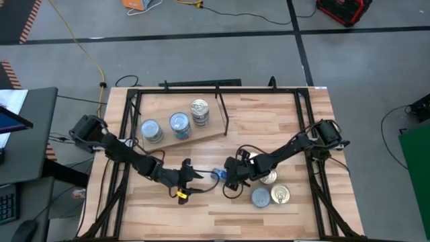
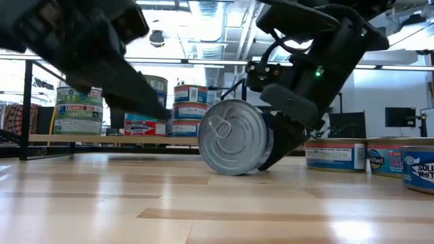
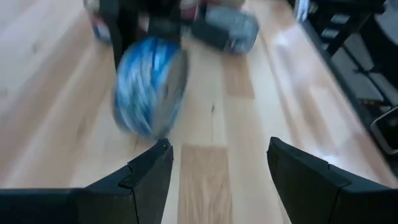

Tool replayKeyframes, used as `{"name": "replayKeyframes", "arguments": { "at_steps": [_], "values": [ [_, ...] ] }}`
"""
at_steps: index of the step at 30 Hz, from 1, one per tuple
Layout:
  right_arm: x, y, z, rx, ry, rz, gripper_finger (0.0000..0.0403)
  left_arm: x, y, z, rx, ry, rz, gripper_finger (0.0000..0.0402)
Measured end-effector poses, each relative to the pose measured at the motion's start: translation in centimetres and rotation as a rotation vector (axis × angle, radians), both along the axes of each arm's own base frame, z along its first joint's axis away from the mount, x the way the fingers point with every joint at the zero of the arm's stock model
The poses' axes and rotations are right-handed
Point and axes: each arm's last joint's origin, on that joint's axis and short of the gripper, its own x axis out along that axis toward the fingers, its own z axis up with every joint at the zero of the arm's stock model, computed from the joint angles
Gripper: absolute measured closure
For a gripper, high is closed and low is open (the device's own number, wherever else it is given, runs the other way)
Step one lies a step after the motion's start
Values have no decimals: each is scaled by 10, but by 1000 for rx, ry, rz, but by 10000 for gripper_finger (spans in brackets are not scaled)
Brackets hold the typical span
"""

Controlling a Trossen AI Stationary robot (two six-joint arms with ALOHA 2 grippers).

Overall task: Stack canned seafood by type on shelf
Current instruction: Stack the blue tuna can on top of the green tuna can on the shelf

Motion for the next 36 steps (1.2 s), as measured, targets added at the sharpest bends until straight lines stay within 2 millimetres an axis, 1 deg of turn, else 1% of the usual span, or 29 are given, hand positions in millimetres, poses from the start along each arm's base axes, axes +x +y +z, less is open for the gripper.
{"name": "replayKeyframes", "arguments": {
  "at_steps": [3, 5, 8, 10, 14, 17, 20, 24, 26, 29, 32, 36],
  "values": [
    [0, 0, 0, -2, 1, -1, 338, 4, -2, -15, -14, 34, 14, 152],
    [0, 0, 0, -4, 1, -1, 337, 7, -3, -21, -21, 25, 17, 152],
    [-1, 0, 0, -10, 7, 2, 337, 10, -5, -24, -25, -5, 23, 152],
    [-4, -1, 3, -20, 32, 4, 337, 12, -6, -21, -20, -14, 22, 152],
    [-15, -5, 19, -51, 70, -3, 335, 14, -6, -19, -5, -25, 15, 152],
    [-23, -5, 35, -55, 74, 5, 321, 14, -7, -18, -3, -27, 14, 152],
    [-34, 1, 52, -32, 73, 41, 287, 14, -7, -18, 7, -29, 11, 151],
    [-48, 12, 71, 37, 43, 73, 213, 15, -8, -15, 39, -59, -10, 143],
    [-51, 20, 78, 68, 6, 82, 170, 15, -8, -10, 52, -81, -17, 138],
    [-52, 34, 84, 103, -73, 109, 119, 11, -6, 7, 69, -114, -34, 136],
    [-53, 46, 87, 90, -142, 102, 90, 2, -5, 24, 74, -116, -46, 136],
    [-53, 57, 84, 15, -211, 64, 79, -14, -5, 45, 84, -131, -28, 136]
  ]
}}
